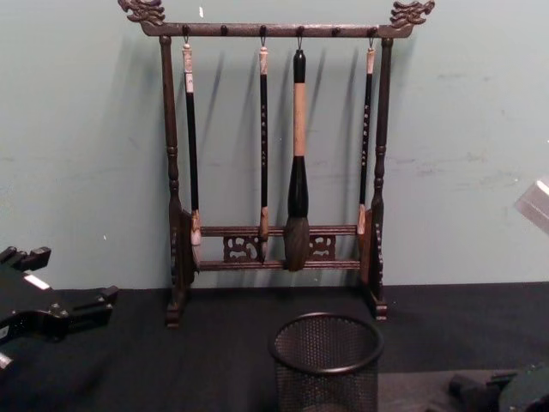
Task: Pick up the water-based marker from the table and place it into the pen holder.
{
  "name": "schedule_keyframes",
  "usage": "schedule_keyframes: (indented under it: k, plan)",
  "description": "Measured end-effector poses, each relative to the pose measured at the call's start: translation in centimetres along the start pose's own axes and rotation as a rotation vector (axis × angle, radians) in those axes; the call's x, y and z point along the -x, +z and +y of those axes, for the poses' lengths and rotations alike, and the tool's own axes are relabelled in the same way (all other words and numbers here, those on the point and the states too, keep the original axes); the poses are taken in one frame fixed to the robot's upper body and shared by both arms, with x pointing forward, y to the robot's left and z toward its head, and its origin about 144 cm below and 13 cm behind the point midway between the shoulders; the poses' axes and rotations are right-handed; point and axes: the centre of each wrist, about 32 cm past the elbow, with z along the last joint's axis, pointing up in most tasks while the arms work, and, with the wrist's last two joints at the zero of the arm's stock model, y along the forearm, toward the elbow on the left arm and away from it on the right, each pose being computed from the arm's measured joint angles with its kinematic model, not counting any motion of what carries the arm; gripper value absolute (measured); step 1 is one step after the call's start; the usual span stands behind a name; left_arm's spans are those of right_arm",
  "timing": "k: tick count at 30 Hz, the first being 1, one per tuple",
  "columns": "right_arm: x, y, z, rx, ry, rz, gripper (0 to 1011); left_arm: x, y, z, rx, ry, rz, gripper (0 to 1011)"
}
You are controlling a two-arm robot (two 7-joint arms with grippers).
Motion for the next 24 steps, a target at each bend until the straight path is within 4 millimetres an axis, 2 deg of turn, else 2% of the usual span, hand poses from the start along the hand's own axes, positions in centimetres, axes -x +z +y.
schedule_keyframes:
  k: [24]
  plan:
    - [-0.25, -0.35, 0.30, 0.009, -0.015, 0.018, 1002, 0.00, 0.00, 0.00, 0.000, 0.000, 0.000, 1001]
